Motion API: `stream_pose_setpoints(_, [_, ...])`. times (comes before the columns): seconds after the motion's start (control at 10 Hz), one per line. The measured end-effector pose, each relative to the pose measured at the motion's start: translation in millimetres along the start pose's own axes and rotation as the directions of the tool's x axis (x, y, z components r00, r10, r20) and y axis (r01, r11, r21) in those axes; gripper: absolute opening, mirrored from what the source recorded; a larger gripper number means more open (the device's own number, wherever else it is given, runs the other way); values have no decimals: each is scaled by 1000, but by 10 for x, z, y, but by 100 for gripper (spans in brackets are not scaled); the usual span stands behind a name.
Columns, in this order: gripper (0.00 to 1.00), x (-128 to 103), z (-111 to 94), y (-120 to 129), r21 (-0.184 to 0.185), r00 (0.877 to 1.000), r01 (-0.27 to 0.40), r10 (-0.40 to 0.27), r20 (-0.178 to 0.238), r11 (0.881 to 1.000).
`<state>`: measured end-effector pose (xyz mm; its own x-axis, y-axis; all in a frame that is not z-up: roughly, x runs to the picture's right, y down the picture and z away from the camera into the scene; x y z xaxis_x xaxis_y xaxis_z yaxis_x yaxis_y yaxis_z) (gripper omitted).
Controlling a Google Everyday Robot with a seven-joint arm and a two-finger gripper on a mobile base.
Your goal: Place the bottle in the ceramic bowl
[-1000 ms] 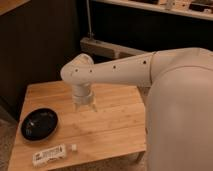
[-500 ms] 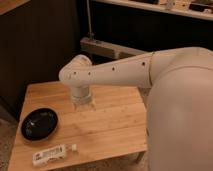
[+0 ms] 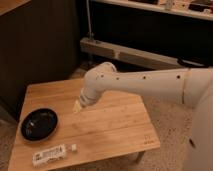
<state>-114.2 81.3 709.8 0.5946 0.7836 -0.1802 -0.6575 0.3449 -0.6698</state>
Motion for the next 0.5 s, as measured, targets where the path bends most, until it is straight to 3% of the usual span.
stream_pose_setpoints(0.1, [65, -58, -91, -59, -90, 994, 87, -80, 79, 992])
stream_pose_setpoints(0.2, [65, -108, -201, -143, -138, 978, 157, -135, 162, 978])
stream_pose_setpoints(0.3, [65, -157, -281, -195, -160, 959, 210, -171, 226, 965])
stream_pose_setpoints(0.5, [65, -242, -556, -409, -161, 886, 324, -240, 396, 932])
